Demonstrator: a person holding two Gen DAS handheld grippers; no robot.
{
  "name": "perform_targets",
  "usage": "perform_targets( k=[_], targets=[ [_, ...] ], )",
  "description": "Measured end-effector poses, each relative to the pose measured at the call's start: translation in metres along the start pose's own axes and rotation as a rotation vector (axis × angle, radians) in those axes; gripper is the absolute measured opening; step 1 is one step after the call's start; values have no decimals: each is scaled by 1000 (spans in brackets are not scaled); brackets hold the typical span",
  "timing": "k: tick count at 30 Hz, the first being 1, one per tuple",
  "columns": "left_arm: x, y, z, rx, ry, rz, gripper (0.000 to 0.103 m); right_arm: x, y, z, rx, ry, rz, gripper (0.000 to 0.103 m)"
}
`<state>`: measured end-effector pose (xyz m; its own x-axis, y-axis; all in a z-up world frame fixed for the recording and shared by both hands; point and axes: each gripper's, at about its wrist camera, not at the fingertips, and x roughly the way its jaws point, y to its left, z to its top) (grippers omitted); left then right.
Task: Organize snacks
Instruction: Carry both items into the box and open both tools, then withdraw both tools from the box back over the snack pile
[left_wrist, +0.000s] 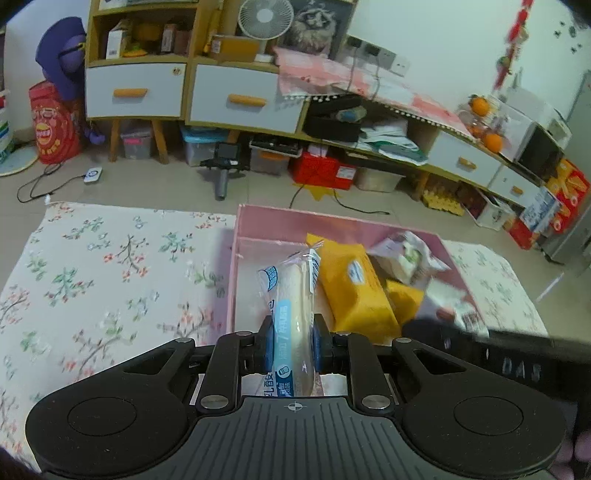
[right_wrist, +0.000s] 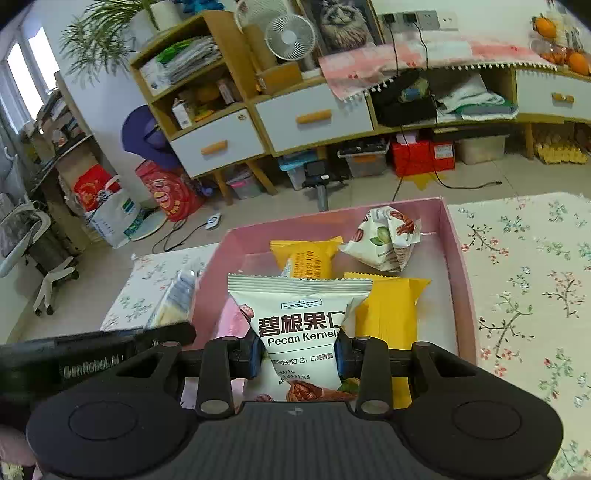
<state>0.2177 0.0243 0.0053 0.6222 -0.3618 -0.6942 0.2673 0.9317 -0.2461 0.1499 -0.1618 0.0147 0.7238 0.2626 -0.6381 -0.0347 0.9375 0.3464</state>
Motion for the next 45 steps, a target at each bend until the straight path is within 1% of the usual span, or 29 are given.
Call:
perform_targets(
  k=[5, 14, 19, 24, 28, 30, 35, 36, 37, 38, 40, 42, 44, 45],
  targets=[
    [23, -4, 13, 30, -15, 11, 17, 16, -6, 5, 37, 9, 6, 5],
    [57, -18, 23, 136, -25, 50, 17, 31, -3, 6, 6, 23, 33, 5],
    [68, -13, 26, 137, -23, 68, 17, 38, -2, 6, 1, 29, 35, 6],
    [73, -2, 28, 112, -10, 83, 17, 41, 0, 6, -22, 40, 44, 6],
    [68, 4, 26, 80, -25, 62, 21, 40, 0, 6, -16, 53, 56, 11],
    [64, 4, 25, 85, -29, 54, 22, 39, -2, 6, -3, 55, 55, 18],
    [53, 5, 25, 73, -31, 34, 37, 28, -5, 10, 19, 37, 47, 31],
    [52, 6, 25, 70, -31, 29, 39, 25, -6, 11, 22, 33, 47, 32],
    [48, 5, 24, 69, -33, 21, 43, 20, -6, 12, 23, 29, 46, 34],
    [44, 5, 23, 69, -36, 17, 51, 17, -6, 12, 23, 26, 44, 36],
    [35, 3, 20, 74, -42, 13, 57, 10, -6, 12, 20, 21, 34, 39],
    [27, 0, 17, 81, -42, 10, 62, 3, -7, 12, 22, 18, 21, 43],
    [20, -4, 13, 93, -38, 14, 69, -4, -7, 12, 23, 15, 12, 47],
    [15, -6, 11, 101, -38, 17, 70, -7, -6, 11, 22, 14, 7, 49]
  ],
)
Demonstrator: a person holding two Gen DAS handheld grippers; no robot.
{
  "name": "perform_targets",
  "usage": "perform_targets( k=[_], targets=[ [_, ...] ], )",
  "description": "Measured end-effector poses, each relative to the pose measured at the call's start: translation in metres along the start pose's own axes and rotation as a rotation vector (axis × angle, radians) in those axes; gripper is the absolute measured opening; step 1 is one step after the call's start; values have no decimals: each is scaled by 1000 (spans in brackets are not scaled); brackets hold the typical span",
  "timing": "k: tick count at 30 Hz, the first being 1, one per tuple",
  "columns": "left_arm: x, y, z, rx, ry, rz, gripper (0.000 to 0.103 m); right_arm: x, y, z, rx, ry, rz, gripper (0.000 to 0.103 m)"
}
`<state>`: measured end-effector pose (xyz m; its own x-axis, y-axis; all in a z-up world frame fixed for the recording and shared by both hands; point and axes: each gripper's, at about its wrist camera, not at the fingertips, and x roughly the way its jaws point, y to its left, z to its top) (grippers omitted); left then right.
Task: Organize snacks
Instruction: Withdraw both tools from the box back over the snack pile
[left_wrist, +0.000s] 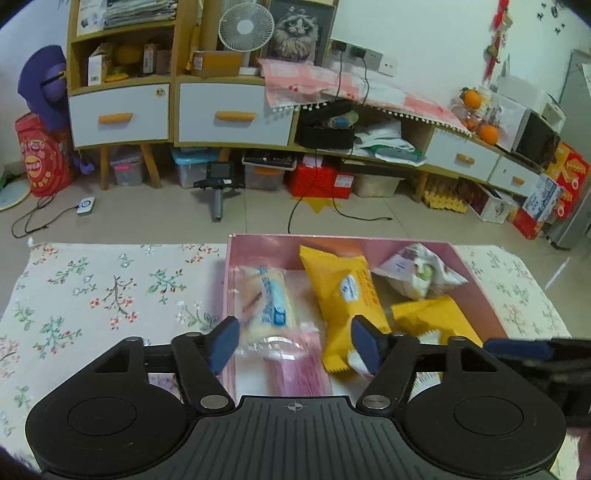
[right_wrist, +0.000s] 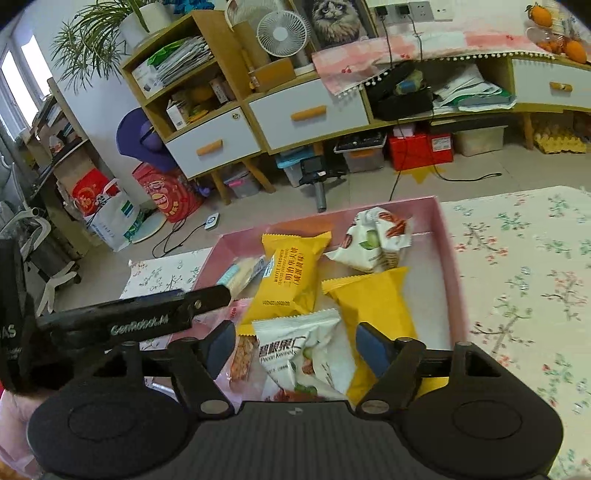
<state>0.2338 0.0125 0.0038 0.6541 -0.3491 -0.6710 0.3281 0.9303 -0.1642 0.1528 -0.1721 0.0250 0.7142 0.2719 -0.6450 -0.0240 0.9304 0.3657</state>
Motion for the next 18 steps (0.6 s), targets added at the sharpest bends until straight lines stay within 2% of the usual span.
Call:
perform_targets(
  k=[8, 11, 18],
  targets=[
    [-33, -20, -16, 43, 6, 17, 89, -31, 1, -6, -7, -19, -40, 65],
    [-44, -26, -22, 49, 16, 24, 93, -41, 2, -10, -22, -25, -61, 71],
    [-66, -35, -39, 43, 65, 31, 97, -58, 7, -24, -69, -4, -130, 75]
  ],
)
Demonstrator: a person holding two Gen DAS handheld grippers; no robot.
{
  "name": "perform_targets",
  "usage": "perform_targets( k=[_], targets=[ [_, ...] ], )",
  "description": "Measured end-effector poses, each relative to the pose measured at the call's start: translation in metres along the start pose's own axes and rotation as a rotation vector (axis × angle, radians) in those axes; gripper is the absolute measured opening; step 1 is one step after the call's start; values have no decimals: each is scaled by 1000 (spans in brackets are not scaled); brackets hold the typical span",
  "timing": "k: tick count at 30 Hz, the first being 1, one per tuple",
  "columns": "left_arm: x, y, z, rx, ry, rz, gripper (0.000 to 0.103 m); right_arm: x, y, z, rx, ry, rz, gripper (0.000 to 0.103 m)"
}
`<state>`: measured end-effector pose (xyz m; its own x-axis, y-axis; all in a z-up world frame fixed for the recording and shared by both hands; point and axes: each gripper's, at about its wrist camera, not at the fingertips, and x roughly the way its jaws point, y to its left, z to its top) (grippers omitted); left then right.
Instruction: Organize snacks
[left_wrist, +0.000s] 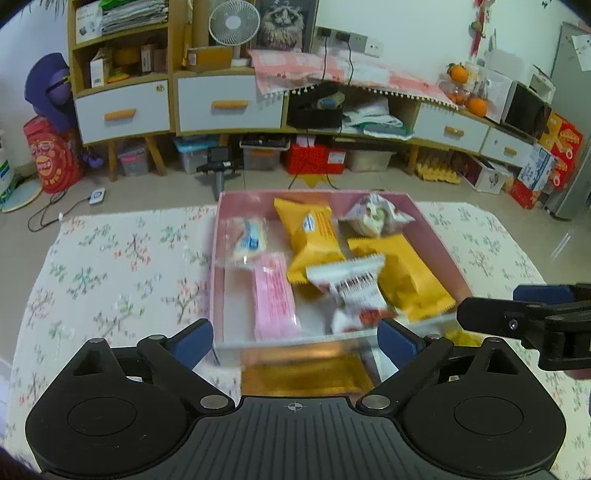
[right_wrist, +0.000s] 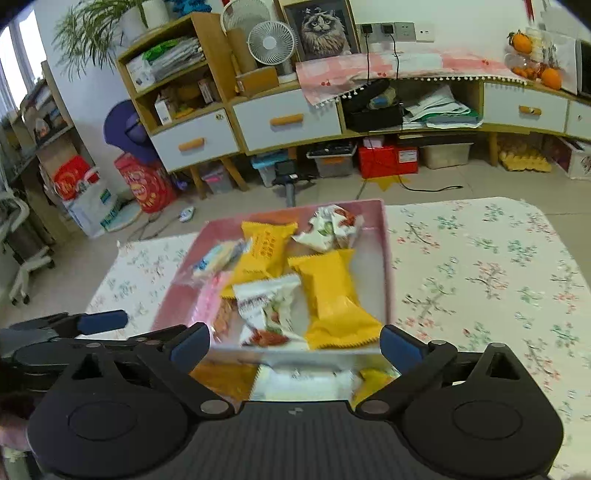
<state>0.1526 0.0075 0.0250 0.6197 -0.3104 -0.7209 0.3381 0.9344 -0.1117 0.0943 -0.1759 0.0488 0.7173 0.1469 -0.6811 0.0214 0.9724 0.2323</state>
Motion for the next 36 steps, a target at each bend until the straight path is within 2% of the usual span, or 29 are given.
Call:
perform_targets(
  k=[13, 16, 21, 25, 29, 36],
  targets=[
    [-24, -7, -47, -13, 29, 17, 100, -20, 2, -30, -66, 5, -39, 78],
    [-23, -8, -57, 11, 44, 27, 100, -21, 0, -39, -63, 16, -52, 78],
    [-27, -7, -70, 41, 31, 50, 100, -31, -1, -52, -120, 12, -88, 78],
    [-28, -6, -82, 42, 24, 43, 100, -39, -8, -63, -157, 4, -102, 78],
    [-31, -12, -94, 88, 2, 38, 100, -44, -17, -76, -191, 7, -120, 78],
    [-33, -23, -116, 122, -48, -19, 100, -51, -30, -106, -264, 24, -104, 78]
  ],
)
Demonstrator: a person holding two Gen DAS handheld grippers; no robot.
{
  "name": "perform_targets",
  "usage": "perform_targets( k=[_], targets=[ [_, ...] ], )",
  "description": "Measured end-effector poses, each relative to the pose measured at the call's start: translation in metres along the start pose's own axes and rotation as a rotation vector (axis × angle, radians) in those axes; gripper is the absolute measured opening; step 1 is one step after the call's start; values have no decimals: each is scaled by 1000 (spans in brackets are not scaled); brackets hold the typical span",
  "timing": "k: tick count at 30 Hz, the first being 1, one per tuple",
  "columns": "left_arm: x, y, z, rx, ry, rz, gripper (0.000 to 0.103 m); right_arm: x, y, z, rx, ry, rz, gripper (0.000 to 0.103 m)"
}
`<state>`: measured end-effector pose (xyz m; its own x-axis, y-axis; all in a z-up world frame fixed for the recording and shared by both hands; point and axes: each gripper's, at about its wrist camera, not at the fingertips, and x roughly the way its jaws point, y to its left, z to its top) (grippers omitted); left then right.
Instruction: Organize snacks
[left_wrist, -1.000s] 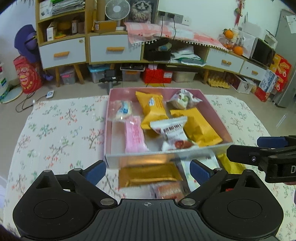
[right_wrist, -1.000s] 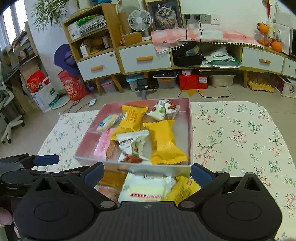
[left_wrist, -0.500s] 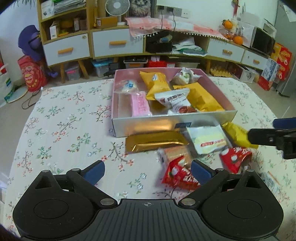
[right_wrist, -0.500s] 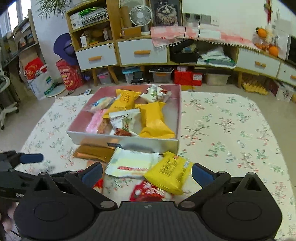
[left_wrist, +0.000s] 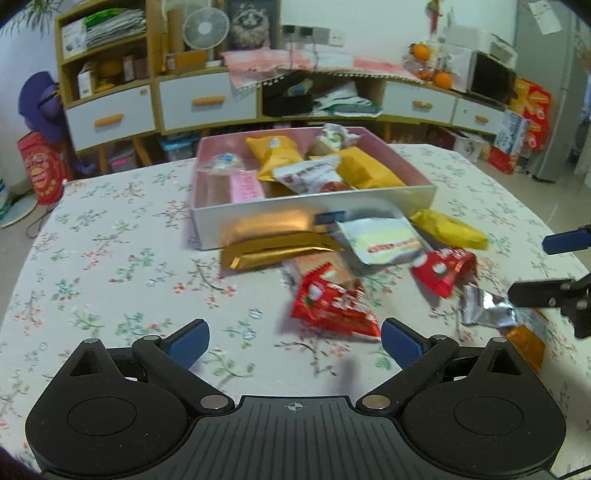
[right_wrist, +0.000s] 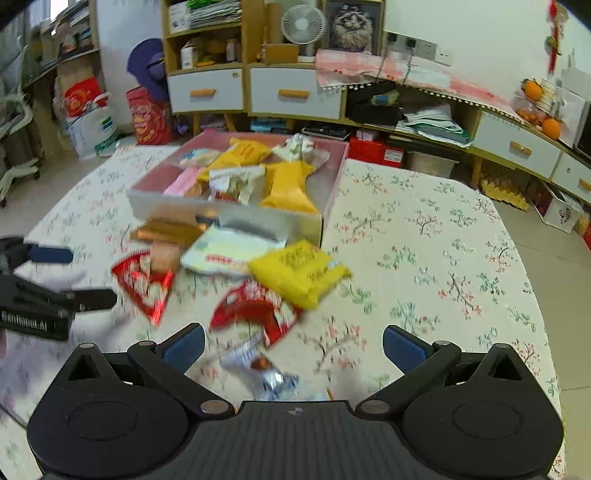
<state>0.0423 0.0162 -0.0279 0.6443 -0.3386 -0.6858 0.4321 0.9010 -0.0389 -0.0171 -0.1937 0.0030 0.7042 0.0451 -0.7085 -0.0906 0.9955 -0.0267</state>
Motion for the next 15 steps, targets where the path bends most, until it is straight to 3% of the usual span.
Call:
perform_targets(
  k=[6, 15],
  targets=[
    [5, -13, -14, 51, -36, -11, 100, -3, -3, -28, -84, -11, 46, 78],
    [16, -17, -17, 31, -76, -2, 100, 3, -8, -49, -94, 50, 102, 78]
  ],
)
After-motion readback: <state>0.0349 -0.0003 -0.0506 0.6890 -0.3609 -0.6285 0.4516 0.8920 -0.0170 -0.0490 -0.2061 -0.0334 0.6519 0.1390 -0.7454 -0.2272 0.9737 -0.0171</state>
